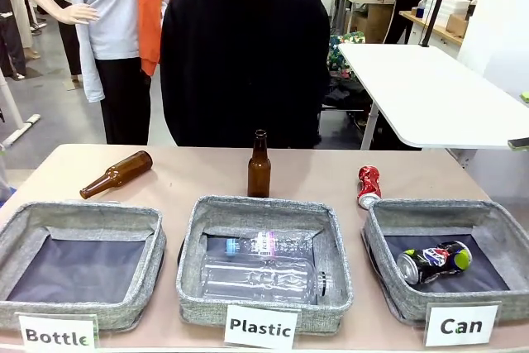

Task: Sort the can waste into the basket.
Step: Pick up the can waste from the table and place it in the right Fabric basket.

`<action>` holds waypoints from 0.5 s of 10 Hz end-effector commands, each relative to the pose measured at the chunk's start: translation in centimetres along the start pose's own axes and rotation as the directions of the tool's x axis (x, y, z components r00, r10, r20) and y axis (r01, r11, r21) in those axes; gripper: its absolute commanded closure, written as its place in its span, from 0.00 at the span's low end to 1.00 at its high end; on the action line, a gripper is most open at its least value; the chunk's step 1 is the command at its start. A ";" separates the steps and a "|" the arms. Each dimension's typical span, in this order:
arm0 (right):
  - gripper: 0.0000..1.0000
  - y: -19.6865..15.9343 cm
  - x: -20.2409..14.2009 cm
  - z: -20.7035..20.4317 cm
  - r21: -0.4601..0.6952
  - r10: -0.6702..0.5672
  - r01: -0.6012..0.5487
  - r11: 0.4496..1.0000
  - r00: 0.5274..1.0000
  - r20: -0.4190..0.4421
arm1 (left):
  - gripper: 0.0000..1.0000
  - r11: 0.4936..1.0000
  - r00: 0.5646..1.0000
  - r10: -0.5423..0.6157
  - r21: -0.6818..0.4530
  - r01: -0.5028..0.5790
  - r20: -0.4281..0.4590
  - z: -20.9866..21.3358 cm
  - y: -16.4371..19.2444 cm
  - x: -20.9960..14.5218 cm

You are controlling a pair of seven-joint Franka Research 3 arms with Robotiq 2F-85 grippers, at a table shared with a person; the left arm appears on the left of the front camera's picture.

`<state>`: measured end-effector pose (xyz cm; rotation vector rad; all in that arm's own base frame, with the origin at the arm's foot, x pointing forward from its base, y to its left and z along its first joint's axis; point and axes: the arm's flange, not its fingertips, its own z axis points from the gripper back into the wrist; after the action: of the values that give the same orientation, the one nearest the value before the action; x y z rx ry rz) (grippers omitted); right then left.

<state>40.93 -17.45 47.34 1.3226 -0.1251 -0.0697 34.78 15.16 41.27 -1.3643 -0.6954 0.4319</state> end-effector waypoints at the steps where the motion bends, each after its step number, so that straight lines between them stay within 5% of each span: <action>1: 0.00 0.1 -0.1 0.6 0.004 0.022 -0.022 1.000 1.000 -0.008 | 0.00 1.000 1.000 -0.009 -0.008 0.009 -0.008 0.1 -0.1 0.0; 5: 0.00 0.1 -0.1 0.6 0.004 0.022 -0.022 1.000 1.000 -0.008 | 0.00 1.000 1.000 -0.009 -0.008 0.009 -0.008 0.1 -0.1 0.0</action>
<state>40.81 -17.70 47.32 1.3214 -0.1294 -0.0726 34.78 15.16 41.27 -1.3643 -0.6954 0.4319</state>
